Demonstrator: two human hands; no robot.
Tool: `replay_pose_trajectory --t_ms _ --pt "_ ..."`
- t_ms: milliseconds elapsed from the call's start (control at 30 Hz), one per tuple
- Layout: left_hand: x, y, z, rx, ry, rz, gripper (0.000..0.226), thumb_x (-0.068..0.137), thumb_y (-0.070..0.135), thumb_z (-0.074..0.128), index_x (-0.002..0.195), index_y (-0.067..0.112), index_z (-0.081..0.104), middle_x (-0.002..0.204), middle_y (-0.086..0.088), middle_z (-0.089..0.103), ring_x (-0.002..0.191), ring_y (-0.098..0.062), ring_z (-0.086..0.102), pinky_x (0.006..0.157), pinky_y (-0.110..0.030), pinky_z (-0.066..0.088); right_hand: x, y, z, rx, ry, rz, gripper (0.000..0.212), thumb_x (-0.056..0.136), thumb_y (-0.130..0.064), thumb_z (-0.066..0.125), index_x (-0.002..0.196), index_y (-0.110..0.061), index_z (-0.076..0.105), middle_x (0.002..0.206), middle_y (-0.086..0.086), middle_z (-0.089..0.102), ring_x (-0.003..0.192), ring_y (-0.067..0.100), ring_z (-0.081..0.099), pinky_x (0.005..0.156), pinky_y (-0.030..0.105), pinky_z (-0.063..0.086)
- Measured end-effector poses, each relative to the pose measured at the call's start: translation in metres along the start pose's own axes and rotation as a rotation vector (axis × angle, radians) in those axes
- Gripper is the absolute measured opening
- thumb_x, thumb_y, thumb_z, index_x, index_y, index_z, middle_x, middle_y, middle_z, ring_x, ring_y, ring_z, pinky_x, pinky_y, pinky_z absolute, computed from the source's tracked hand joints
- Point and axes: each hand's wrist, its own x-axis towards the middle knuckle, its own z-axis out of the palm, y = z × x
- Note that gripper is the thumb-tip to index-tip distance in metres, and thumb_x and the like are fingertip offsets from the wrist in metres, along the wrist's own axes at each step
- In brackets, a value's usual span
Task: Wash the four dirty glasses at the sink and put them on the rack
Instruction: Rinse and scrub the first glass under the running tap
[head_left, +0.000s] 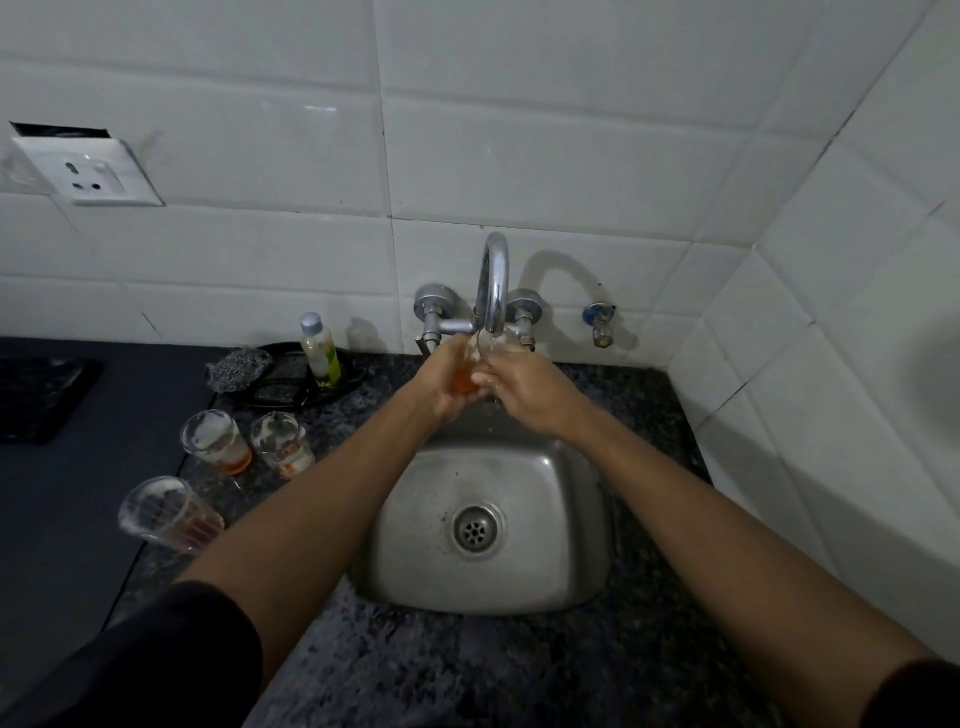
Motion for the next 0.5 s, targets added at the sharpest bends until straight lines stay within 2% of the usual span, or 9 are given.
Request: replay_pose_trajectory --t_ms 67,100,167,233,300,367,433,500 --pt "0.004 -0.001 0.0 -0.042 0.041 0.029 0.029 0.101 0.026 0.045 0.102 0.009 0.067 0.096 -0.01 0.067 0.095 -0.024 0.063 0.087 -0.038 0.051 0.004 -0.01 0.006 0.083 0.094 0.078 0.023 0.108 -0.023 0.053 0.105 -0.009 0.071 0.095 -0.002 0.065 0.083 0.009 0.058 0.08 0.034 0.051" --pt "0.003 -0.001 0.001 -0.032 0.052 0.02 0.028 0.101 0.026 0.045 0.101 0.009 0.068 0.095 -0.009 0.068 0.096 -0.024 0.063 0.087 -0.037 0.052 0.005 -0.011 0.006 0.066 0.09 0.075 0.023 0.108 -0.022 0.052 0.106 -0.009 0.071 0.096 0.0 0.066 0.083 0.011 0.06 0.08 0.035 0.053" --pt "0.001 0.002 0.0 0.034 0.045 -0.02 0.03 0.102 0.028 0.047 0.092 0.012 0.069 0.085 -0.005 0.067 0.077 -0.018 0.062 0.066 -0.029 0.054 0.002 -0.01 0.0 -0.031 -0.007 -0.009 0.016 0.104 -0.017 0.058 0.109 -0.008 0.069 0.104 0.01 0.069 0.089 0.021 0.064 0.08 0.04 0.056" --pt "0.003 0.006 -0.002 0.086 0.038 -0.045 0.032 0.102 0.029 0.047 0.087 0.012 0.07 0.08 -0.004 0.064 0.064 -0.015 0.056 0.05 -0.025 0.047 -0.002 0.0 -0.004 -0.122 -0.04 -0.104 0.014 0.099 -0.013 0.064 0.111 -0.005 0.068 0.107 0.015 0.068 0.091 0.028 0.065 0.078 0.043 0.058" --pt "0.005 0.009 0.0 0.057 0.063 -0.042 0.032 0.104 0.027 0.044 0.093 0.01 0.069 0.083 -0.006 0.068 0.067 -0.017 0.062 0.052 -0.027 0.051 -0.003 -0.006 -0.001 0.0 0.028 -0.031 0.018 0.104 -0.017 0.06 0.114 -0.004 0.067 0.113 0.015 0.068 0.099 0.026 0.063 0.087 0.039 0.054" --pt "0.009 0.005 0.001 0.009 0.075 -0.016 0.034 0.106 0.024 0.04 0.094 0.009 0.068 0.085 -0.007 0.071 0.075 -0.019 0.069 0.063 -0.032 0.057 0.002 -0.018 0.004 0.118 0.094 0.068 0.022 0.108 -0.023 0.051 0.115 -0.006 0.065 0.111 0.012 0.068 0.099 0.021 0.062 0.091 0.04 0.052" --pt "0.005 0.003 0.002 -0.007 0.055 -0.036 0.038 0.106 0.021 0.041 0.082 0.009 0.068 0.078 -0.006 0.069 0.067 -0.016 0.068 0.058 -0.028 0.055 0.002 -0.019 0.008 0.092 0.074 0.073 0.021 0.109 -0.024 0.049 0.112 -0.008 0.063 0.105 0.011 0.068 0.092 0.023 0.065 0.084 0.046 0.055" --pt "0.003 0.006 0.0 0.038 0.035 -0.067 0.04 0.105 0.025 0.045 0.077 0.009 0.07 0.076 -0.005 0.068 0.063 -0.015 0.065 0.049 -0.024 0.052 -0.005 -0.011 0.003 -0.05 -0.018 -0.002 0.02 0.107 -0.023 0.053 0.116 -0.008 0.064 0.108 0.014 0.068 0.091 0.027 0.066 0.078 0.048 0.058"
